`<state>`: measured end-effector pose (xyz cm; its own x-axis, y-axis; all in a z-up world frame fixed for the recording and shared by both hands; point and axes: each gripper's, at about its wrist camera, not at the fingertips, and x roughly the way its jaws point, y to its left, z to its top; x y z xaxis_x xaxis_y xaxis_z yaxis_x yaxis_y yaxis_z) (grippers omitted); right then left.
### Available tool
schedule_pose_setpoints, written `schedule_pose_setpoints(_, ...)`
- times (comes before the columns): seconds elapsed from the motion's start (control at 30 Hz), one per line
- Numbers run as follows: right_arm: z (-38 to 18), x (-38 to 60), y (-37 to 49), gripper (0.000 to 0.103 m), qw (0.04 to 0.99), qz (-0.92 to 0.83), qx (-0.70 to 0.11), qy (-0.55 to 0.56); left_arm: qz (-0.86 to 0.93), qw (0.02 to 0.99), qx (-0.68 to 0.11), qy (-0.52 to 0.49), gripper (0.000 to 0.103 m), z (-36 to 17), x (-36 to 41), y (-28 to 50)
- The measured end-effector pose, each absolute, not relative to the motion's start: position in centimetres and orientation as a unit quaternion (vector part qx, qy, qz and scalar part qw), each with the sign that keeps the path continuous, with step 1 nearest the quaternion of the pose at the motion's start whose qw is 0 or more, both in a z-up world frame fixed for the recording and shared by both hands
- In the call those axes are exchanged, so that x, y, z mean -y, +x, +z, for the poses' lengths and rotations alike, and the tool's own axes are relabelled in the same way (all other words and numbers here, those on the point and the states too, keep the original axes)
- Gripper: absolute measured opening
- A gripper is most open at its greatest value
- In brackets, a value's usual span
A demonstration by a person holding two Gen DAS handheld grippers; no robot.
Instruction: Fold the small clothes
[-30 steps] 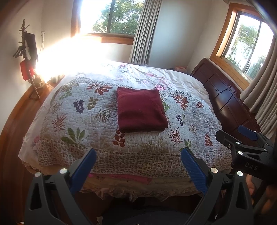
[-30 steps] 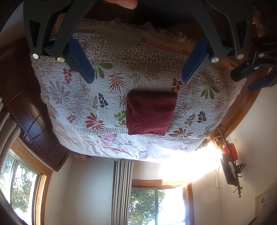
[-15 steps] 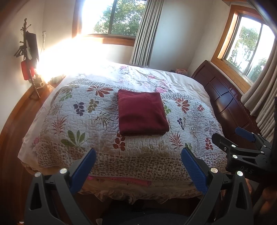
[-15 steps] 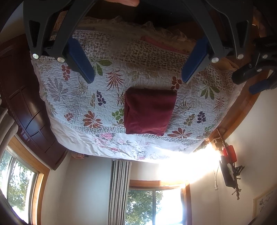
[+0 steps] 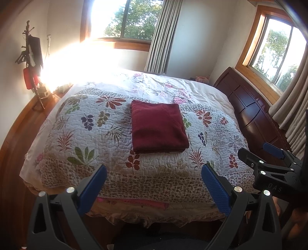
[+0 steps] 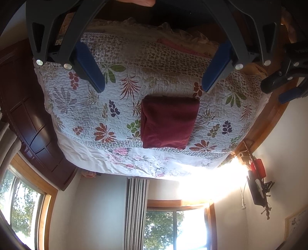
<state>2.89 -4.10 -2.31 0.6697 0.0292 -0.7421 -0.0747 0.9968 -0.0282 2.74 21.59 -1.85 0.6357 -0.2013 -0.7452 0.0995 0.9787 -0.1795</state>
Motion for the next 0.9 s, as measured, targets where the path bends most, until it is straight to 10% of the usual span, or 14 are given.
schedule_pose_setpoints(0.9, -3.0, 4.2, 4.1, 0.100, 0.908, 0.047, -0.415, -0.014, -0.070, 0.903, -0.421, -0.044, 0.099, -1.8, -21.4, 3.9)
